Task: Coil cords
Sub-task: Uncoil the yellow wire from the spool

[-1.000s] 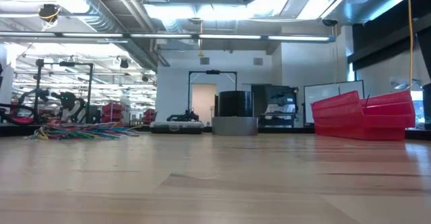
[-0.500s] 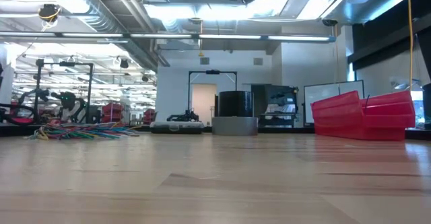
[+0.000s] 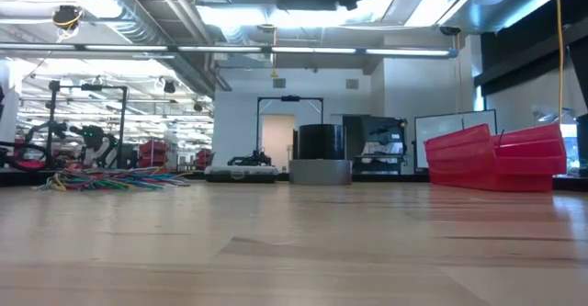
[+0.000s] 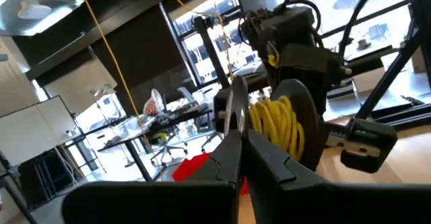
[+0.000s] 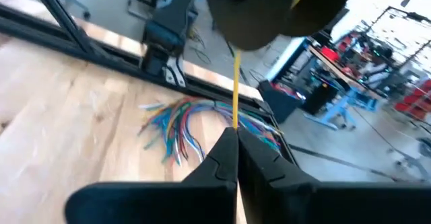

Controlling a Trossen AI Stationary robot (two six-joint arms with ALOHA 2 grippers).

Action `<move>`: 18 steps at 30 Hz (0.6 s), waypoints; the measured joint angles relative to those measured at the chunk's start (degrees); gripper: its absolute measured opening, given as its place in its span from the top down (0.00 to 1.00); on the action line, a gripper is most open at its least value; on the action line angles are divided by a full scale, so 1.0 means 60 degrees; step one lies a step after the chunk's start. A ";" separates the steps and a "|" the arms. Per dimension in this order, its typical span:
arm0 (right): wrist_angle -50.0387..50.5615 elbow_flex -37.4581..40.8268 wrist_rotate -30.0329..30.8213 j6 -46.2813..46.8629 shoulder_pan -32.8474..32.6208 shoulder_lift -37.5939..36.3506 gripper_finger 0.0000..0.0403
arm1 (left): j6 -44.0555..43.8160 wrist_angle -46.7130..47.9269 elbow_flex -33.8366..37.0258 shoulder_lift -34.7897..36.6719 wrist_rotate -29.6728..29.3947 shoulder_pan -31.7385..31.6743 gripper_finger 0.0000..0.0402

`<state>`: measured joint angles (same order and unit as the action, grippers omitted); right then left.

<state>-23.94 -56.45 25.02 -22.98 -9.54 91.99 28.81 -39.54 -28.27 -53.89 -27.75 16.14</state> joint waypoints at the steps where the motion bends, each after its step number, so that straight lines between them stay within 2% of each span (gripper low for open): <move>1: 0.0161 0.0000 0.0177 -0.0007 -0.0071 -0.0045 0.99 | -0.0018 -0.0033 0.0000 0.0000 0.0013 0.0000 0.98; 8: 0.1386 0.0066 0.1126 0.0070 -0.0484 -0.0243 1.00 | -0.0011 -0.0278 -0.0036 0.0055 0.0107 0.0015 0.97; 14: 0.1831 0.0051 0.0677 0.0740 -0.0469 -0.0197 1.00 | -0.0032 -0.0074 -0.0025 0.0033 0.0067 0.0005 0.97; 18: 0.2544 0.0051 0.0350 0.1291 -0.0469 -0.0197 1.00 | -0.0054 0.0628 -0.0025 0.0044 0.0070 -0.0101 0.97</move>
<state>-8.68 -56.14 27.12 -15.24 -12.36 90.80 28.49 -35.77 -28.42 -53.63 -27.33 15.54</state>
